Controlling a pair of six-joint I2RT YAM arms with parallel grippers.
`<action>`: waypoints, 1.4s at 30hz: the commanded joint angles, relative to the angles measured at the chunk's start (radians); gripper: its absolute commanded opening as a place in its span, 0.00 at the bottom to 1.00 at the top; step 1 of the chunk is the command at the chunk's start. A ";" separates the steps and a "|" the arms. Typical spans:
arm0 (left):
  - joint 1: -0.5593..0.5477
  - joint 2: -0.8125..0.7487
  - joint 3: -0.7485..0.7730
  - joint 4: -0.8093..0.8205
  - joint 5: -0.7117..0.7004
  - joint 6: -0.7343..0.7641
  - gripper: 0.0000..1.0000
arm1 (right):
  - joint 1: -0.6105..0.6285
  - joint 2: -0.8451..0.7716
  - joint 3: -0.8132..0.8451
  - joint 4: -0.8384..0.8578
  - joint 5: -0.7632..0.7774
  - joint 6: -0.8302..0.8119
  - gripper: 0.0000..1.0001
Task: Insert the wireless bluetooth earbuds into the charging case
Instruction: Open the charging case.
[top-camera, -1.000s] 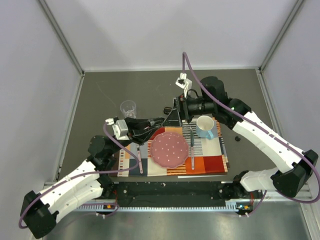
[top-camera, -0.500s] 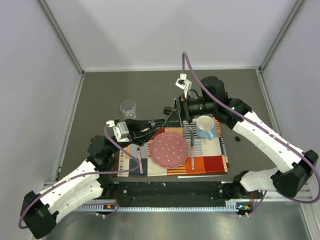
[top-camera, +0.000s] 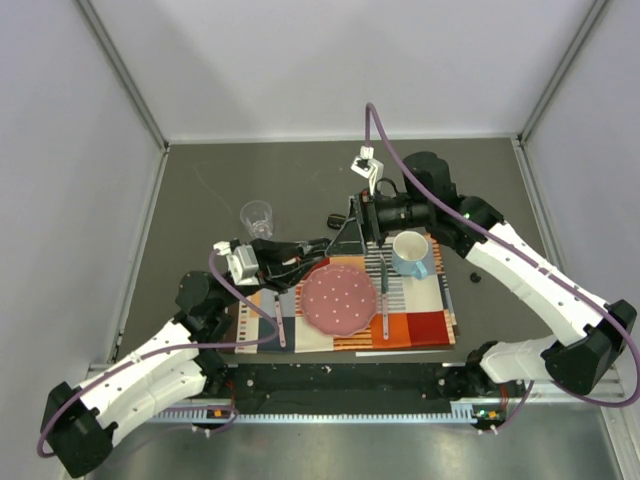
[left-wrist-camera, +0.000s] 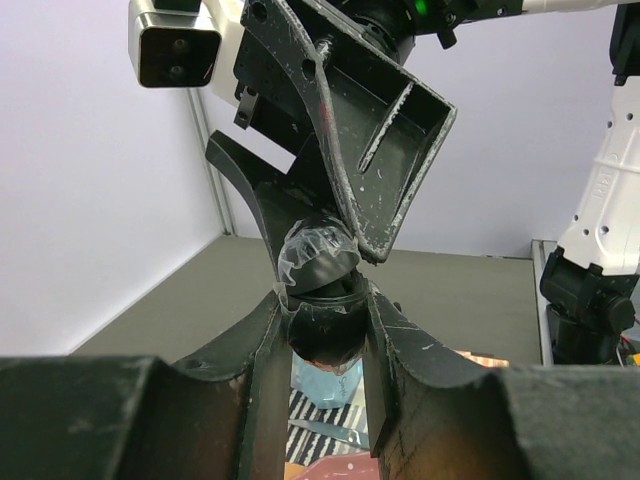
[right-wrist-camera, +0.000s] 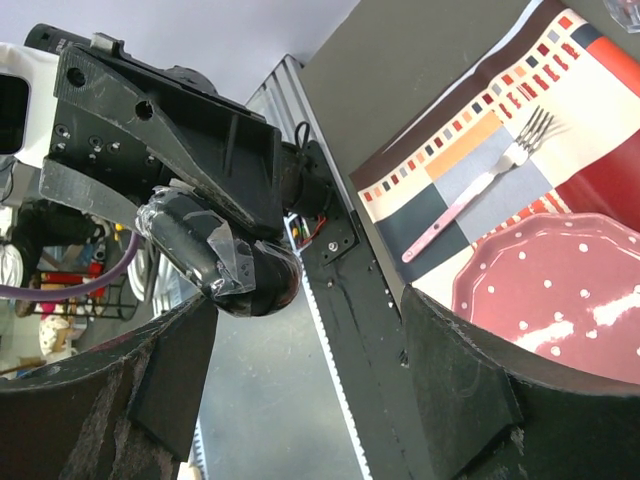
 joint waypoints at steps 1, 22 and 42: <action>-0.020 -0.007 0.012 0.052 0.146 -0.021 0.00 | -0.021 0.029 0.052 0.106 0.086 0.013 0.73; -0.020 -0.037 -0.029 0.065 0.015 -0.053 0.00 | -0.029 0.006 0.052 0.113 0.073 0.016 0.74; -0.020 -0.064 -0.047 0.053 -0.130 -0.062 0.00 | -0.206 -0.187 -0.021 0.112 0.077 0.045 0.77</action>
